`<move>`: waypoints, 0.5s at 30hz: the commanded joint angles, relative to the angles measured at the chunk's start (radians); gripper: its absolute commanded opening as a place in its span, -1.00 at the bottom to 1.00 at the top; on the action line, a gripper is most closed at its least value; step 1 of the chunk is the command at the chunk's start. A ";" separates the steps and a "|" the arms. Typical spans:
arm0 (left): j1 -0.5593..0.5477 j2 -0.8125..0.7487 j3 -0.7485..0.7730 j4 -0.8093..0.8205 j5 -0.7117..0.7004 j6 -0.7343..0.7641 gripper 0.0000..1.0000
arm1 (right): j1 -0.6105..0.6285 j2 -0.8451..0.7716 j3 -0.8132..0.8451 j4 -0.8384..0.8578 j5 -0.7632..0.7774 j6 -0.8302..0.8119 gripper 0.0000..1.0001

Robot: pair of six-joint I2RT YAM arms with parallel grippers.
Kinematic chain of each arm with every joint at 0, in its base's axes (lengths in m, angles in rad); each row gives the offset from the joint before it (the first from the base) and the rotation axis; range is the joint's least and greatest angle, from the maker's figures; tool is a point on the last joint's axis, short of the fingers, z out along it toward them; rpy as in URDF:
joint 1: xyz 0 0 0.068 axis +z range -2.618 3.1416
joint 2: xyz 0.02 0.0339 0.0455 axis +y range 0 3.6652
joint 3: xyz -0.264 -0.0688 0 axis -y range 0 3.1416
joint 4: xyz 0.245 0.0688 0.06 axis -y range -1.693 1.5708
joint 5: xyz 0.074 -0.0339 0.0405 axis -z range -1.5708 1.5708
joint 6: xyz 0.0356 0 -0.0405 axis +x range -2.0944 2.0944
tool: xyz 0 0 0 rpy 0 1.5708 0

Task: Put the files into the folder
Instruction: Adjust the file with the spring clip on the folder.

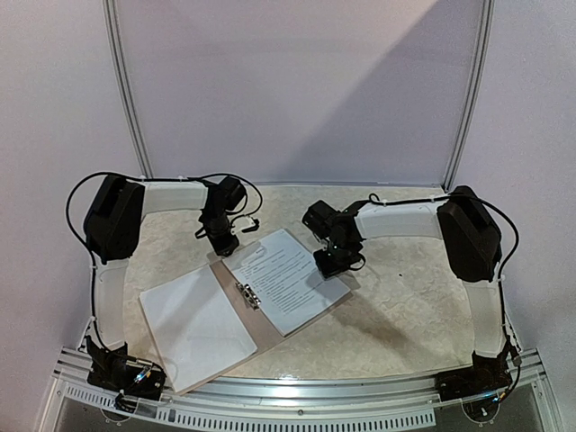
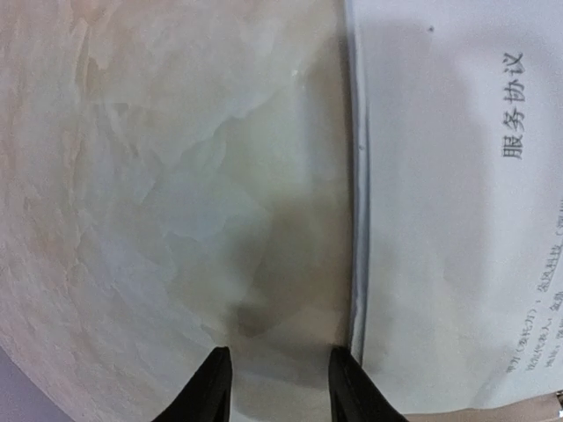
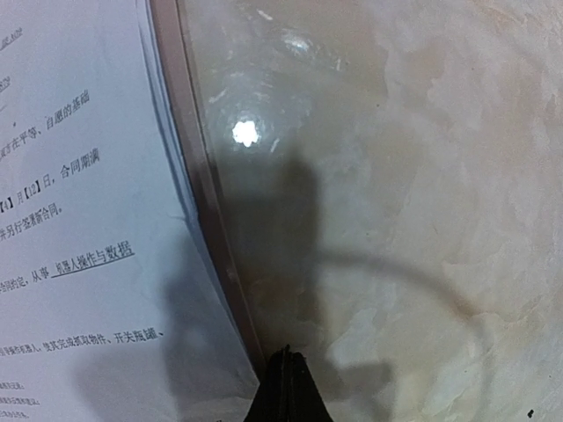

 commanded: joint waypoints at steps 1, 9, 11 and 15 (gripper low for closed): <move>-0.006 -0.003 -0.049 -0.049 0.039 -0.003 -0.20 | 0.033 -0.046 -0.016 -0.023 -0.020 -0.014 -1.00; 0.005 -0.014 -0.068 -0.050 0.042 -0.003 -0.17 | 0.039 -0.072 -0.024 -0.032 0.017 -0.007 -0.99; 0.010 -0.020 -0.075 -0.049 0.046 -0.004 -0.16 | 0.040 -0.080 -0.021 -0.041 0.037 -0.009 -0.98; 0.016 -0.030 -0.084 -0.045 0.051 -0.002 -0.13 | 0.037 -0.086 -0.005 -0.090 0.095 -0.006 -0.91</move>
